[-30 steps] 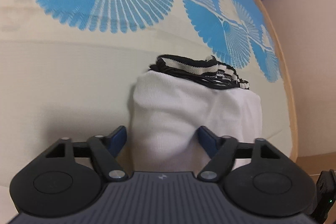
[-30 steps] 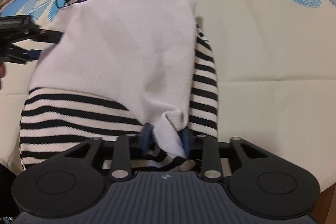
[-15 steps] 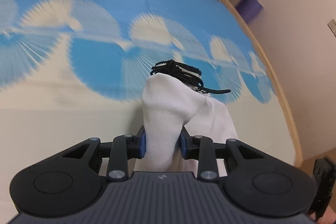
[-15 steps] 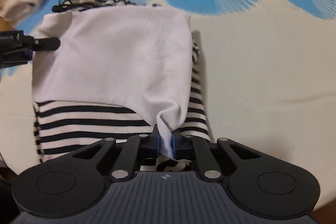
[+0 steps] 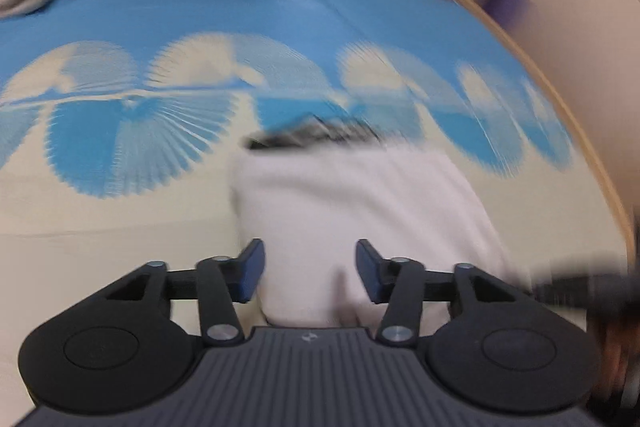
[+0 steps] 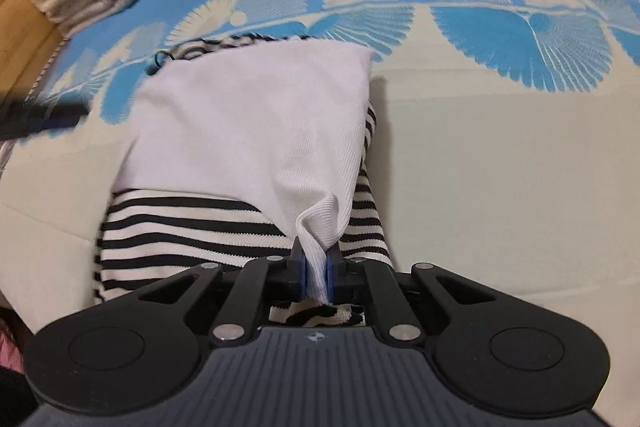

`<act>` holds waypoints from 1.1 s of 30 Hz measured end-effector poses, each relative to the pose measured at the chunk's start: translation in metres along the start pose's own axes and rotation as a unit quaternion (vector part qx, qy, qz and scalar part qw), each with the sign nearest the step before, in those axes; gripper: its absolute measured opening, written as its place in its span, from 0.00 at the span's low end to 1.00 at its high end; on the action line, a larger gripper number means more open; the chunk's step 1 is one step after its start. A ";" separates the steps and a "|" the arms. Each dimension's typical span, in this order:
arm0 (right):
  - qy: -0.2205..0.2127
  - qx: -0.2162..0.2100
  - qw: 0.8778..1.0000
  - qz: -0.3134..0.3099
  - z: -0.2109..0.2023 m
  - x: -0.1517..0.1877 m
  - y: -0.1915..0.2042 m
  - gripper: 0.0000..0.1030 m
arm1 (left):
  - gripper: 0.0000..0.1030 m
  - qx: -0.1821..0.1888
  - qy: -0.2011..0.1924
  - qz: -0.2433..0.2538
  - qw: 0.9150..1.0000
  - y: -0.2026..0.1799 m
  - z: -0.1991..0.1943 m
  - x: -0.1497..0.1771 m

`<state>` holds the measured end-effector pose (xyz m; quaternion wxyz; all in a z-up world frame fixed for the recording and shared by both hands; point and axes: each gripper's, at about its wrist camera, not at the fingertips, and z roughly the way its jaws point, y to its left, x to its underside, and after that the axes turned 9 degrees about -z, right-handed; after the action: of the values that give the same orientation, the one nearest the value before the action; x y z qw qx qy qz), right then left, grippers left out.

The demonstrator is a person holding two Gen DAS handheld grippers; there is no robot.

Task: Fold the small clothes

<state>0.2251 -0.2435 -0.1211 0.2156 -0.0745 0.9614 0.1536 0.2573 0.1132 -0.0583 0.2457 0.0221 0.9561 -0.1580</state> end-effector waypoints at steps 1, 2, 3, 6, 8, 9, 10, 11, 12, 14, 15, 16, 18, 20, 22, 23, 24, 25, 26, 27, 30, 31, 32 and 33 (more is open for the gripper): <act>-0.001 -0.001 1.000 0.010 0.001 -0.001 -0.001 0.09 | 0.41 0.010 0.013 0.030 0.999 -0.006 0.001 0.009; -0.002 0.003 1.000 0.014 0.002 -0.001 -0.003 0.09 | 0.38 0.019 0.029 0.059 0.998 -0.014 0.004 0.020; -0.002 0.010 1.000 0.016 0.002 -0.001 -0.002 0.09 | 0.35 0.027 0.046 0.082 0.995 -0.019 0.008 0.029; 0.022 0.035 0.999 0.007 0.013 0.002 0.001 0.09 | 0.34 0.003 0.095 0.137 0.986 -0.029 0.039 0.062; 0.039 0.044 0.998 0.002 0.022 0.004 0.003 0.10 | 0.34 -0.032 0.094 0.173 0.980 -0.034 0.054 0.076; 0.045 0.046 0.998 -0.001 0.024 0.006 0.005 0.10 | 0.34 -0.036 0.089 0.182 0.979 -0.037 0.052 0.076; 0.045 0.052 0.998 -0.007 0.024 0.007 0.007 0.11 | 0.34 -0.039 0.093 0.173 0.980 -0.038 0.049 0.072; 0.041 0.059 0.997 -0.010 0.021 0.007 0.009 0.13 | 0.34 -0.040 0.097 0.159 0.982 -0.036 0.046 0.069; 0.035 0.060 0.998 -0.008 0.018 0.007 0.008 0.14 | 0.34 -0.040 0.097 0.150 0.983 -0.035 0.040 0.065; 0.016 0.054 0.998 0.000 0.005 0.006 0.005 0.20 | 0.36 -0.035 0.073 0.152 0.985 -0.037 0.025 0.057; 0.007 0.050 0.999 0.002 -0.001 0.007 0.004 0.23 | 0.38 -0.034 0.062 0.155 0.985 -0.036 0.019 0.055; 0.000 0.046 0.999 0.004 -0.007 0.008 0.001 0.30 | 0.39 -0.029 0.057 0.154 0.986 -0.034 0.016 0.053; 0.001 0.030 1.000 0.010 -0.013 0.010 -0.006 0.36 | 0.39 -0.021 0.060 0.154 0.986 -0.034 0.015 0.055; 0.023 0.031 0.999 0.006 -0.008 0.012 -0.010 0.36 | 0.39 -0.036 0.067 0.165 0.983 -0.037 0.023 0.059; 0.061 0.046 0.997 -0.013 0.006 0.016 -0.010 0.33 | 0.42 -0.061 0.086 0.169 0.980 -0.039 0.044 0.066; 0.077 0.056 0.995 -0.023 0.013 0.019 -0.009 0.28 | 0.44 -0.075 0.094 0.169 0.978 -0.038 0.052 0.069; 0.093 0.067 0.993 -0.033 0.019 0.021 -0.007 0.25 | 0.46 -0.084 0.092 0.171 0.977 -0.039 0.056 0.071; 0.101 0.075 0.991 -0.039 0.022 0.023 -0.006 0.23 | 0.47 -0.091 0.088 0.177 0.976 -0.043 0.056 0.071; 0.103 0.077 0.991 -0.041 0.023 0.024 -0.005 0.22 | 0.47 -0.096 0.088 0.178 0.975 -0.045 0.056 0.070; 0.104 0.077 0.991 -0.037 0.023 0.024 -0.005 0.22 | 0.48 -0.103 0.088 0.171 0.976 -0.047 0.055 0.069; 0.097 0.083 0.991 -0.035 0.018 0.024 -0.004 0.21 | 0.50 -0.125 0.087 0.140 0.978 -0.047 0.046 0.064; 0.093 0.087 0.991 -0.040 0.015 0.024 -0.003 0.21 | 0.51 -0.139 0.086 0.132 0.978 -0.049 0.041 0.061; 0.087 0.091 0.991 -0.044 0.011 0.025 -0.002 0.21 | 0.51 -0.159 0.082 0.125 0.976 -0.052 0.031 0.058; 0.075 0.095 0.992 -0.043 0.004 0.024 -0.002 0.21 | 0.54 -0.170 0.074 0.121 0.975 -0.057 0.022 0.055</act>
<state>0.2057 -0.2461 -0.1359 0.1550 -0.1063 0.9811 0.0458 0.2125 0.0505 -0.0864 0.1918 0.1074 0.9747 0.0400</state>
